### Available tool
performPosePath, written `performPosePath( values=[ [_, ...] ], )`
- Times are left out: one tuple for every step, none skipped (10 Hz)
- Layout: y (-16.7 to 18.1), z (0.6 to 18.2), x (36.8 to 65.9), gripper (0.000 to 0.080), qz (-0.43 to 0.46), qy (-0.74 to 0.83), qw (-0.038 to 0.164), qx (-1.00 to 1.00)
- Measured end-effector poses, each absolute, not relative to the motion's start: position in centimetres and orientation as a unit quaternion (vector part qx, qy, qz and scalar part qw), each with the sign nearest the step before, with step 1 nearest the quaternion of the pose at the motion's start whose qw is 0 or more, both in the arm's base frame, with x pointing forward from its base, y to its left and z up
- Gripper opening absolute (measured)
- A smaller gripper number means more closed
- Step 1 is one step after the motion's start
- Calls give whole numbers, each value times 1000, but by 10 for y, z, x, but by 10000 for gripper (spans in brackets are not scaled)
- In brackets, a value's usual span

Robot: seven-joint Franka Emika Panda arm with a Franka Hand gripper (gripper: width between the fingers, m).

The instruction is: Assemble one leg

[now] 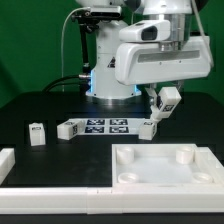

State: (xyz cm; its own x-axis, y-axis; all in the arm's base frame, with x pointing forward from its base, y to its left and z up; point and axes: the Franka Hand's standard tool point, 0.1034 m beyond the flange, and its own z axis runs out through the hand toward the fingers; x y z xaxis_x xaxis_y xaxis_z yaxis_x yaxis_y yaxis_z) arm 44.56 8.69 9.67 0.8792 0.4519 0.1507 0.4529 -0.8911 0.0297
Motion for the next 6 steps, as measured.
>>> performPosePath(
  values=[
    [82, 97, 447, 290, -120, -237, 3, -964],
    [82, 95, 444, 290, -119, -229, 4, -966],
    [91, 102, 447, 290, -90, -199, 9, -976],
    [95, 104, 457, 290, -86, -179, 16, -980],
    [95, 98, 468, 290, -85, -160, 24, -983],
    [97, 93, 481, 290, -87, -158, 28, -983]
  ],
)
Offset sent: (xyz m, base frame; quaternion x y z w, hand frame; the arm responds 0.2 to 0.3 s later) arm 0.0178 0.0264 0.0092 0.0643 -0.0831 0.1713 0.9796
